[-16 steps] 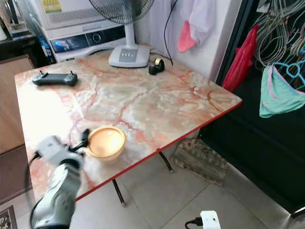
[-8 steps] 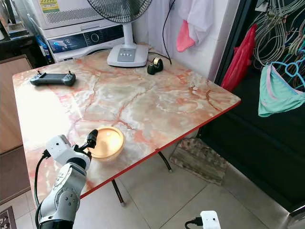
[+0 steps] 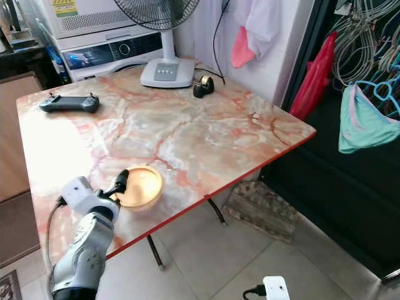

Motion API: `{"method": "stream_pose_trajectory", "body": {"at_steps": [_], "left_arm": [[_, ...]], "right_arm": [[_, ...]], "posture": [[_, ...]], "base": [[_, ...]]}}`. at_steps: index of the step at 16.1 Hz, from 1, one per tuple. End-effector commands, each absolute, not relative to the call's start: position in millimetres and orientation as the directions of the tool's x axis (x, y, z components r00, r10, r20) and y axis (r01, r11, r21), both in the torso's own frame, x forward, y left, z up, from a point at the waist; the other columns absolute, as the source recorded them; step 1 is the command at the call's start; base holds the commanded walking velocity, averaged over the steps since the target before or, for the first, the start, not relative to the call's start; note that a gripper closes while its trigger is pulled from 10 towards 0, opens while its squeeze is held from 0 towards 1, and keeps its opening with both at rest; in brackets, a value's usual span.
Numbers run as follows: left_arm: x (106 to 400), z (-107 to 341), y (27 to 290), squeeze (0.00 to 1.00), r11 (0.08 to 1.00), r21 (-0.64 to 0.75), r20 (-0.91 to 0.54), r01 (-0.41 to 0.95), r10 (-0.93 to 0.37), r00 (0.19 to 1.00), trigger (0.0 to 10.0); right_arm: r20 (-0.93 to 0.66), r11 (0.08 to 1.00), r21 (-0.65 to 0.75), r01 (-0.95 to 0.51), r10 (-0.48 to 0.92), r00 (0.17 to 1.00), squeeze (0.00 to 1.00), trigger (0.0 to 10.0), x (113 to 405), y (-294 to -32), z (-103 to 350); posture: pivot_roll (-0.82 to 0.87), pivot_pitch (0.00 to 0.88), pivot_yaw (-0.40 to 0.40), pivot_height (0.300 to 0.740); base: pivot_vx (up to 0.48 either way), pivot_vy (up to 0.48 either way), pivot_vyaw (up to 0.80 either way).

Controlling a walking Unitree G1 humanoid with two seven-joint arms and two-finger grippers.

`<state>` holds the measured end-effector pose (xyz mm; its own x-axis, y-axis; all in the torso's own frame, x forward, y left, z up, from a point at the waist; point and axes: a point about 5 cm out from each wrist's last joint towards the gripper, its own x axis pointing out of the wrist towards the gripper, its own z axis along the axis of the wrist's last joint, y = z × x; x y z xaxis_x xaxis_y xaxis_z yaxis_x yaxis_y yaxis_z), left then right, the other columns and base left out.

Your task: Restocking fridge

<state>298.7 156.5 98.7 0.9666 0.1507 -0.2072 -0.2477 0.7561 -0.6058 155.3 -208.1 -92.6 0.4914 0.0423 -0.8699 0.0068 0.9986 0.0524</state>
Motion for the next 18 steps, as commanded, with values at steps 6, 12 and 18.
{"method": "stream_pose_trajectory", "body": {"at_steps": [6, 12, 18], "left_arm": [[290, 98, 149, 0.0, 0.773, -0.578, -0.187, -0.261, 0.186, 0.965, 10.0], [290, 95, 146, 0.0, 0.771, -0.582, -0.194, -0.261, 0.18, 0.964, 10.0], [298, 84, 129, 0.0, 0.724, -0.646, -0.253, -0.241, 0.094, 0.963, 10.0]], "right_arm": [[-0.869, 0.998, 0.055, 0.015, 0.041, 0.492, 0.0, 10.0, 155, -209, -93], [-0.867, 0.998, 0.059, 0.014, 0.045, 0.497, 0.0, 10.0, 156, -208, -92], [-0.866, 0.998, 0.057, 0.016, 0.041, 0.499, 0.0, 10.0, 156, -209, -92]], "posture": [[0.06, 0.0, -0.021, 0.74], [0.06, 0.0, -0.022, 0.74], [0.05, 0.0, -0.026, 0.74]], "base": [[0.0, 0.0, 0.0], [0.0, 0.0, 0.0], [0.0, 0.0, 0.0]]}}
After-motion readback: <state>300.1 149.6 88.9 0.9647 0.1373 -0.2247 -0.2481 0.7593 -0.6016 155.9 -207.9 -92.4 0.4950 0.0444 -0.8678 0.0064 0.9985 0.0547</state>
